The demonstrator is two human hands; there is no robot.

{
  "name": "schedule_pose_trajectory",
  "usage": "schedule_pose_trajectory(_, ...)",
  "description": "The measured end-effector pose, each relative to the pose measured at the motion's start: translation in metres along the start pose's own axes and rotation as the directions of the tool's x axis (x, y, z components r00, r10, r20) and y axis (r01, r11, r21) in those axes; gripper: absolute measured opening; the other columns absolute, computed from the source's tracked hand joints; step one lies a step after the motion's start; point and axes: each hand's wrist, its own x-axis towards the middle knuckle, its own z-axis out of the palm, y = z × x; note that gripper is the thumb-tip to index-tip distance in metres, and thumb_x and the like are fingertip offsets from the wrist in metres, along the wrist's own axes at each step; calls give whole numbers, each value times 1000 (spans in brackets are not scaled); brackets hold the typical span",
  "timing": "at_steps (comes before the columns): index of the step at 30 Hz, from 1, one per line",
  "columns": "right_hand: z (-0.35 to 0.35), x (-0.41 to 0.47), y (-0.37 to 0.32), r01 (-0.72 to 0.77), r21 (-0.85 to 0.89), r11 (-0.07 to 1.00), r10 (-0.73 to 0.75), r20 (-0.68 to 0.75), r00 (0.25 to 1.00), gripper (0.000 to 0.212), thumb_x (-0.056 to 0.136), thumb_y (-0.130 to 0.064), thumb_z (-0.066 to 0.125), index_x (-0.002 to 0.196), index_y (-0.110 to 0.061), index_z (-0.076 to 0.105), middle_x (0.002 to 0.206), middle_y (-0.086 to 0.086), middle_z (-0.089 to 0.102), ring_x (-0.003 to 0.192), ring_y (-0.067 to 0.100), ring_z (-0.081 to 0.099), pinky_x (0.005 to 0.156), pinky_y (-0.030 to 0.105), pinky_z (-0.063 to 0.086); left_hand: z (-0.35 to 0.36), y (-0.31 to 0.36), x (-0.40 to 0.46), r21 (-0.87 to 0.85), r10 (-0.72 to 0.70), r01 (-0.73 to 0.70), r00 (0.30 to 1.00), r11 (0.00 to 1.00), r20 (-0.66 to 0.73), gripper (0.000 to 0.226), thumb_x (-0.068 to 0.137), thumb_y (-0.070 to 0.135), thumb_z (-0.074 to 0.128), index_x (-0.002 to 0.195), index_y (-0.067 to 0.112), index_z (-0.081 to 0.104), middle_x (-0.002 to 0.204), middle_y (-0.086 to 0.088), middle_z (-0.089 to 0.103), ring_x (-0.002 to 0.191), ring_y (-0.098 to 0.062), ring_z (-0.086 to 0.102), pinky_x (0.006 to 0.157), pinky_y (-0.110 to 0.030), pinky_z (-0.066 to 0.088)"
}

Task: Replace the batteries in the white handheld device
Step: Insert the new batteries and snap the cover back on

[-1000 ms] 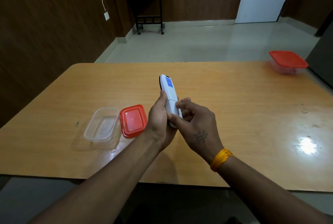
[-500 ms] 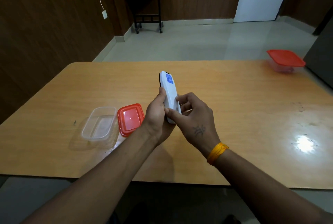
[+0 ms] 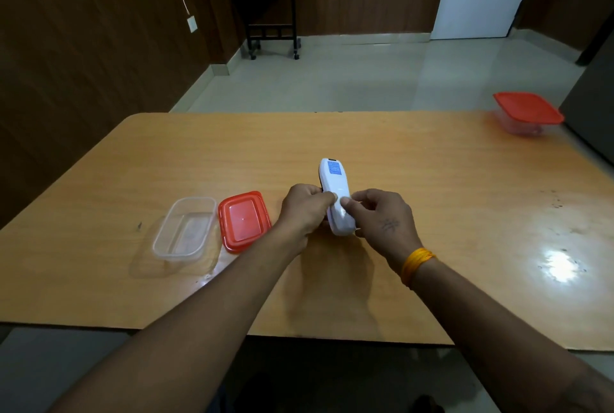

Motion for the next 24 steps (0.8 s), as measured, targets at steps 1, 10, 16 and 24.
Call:
schedule_pose_trajectory(1,0,4,3,-29,32,999,29,3,1000,30,86,-48,77,97,-21,82,84,-4,77,82,20,74,76,48,64,1,-1,2,-7,-2,2,1000,1000,4,37,76,26,68,91,-7,74,93,-24,80,92,-43,78,87,-58,62)
schedule_pose_trajectory(10,4,5,4,-237,136,962,224,106,969,4,87,-16,78,85,-13,78,70,10,76,52,16,65,56,34,59,-1,-17,9,381,140,-82,982,921,-128,11,88,25,77,84,17,83,92,-3,82,89,-28,76,77,-38,64)
schedule_pose_trajectory(16,2,8,4,-196,60,979,193,53,980,7,88,-16,76,94,-14,79,78,7,78,59,18,70,70,42,67,-3,-15,2,406,131,-89,988,910,-77,9,86,24,76,80,18,80,79,-8,80,79,-31,79,75,-47,67)
schedule_pose_trajectory(24,5,-5,-5,171,-311,935,-204,-76,976,23,90,-26,72,110,-15,77,100,1,75,91,21,65,79,32,50,-28,-5,-7,539,313,-217,946,814,-90,21,90,37,75,100,20,82,99,1,80,95,-21,73,81,-34,60)
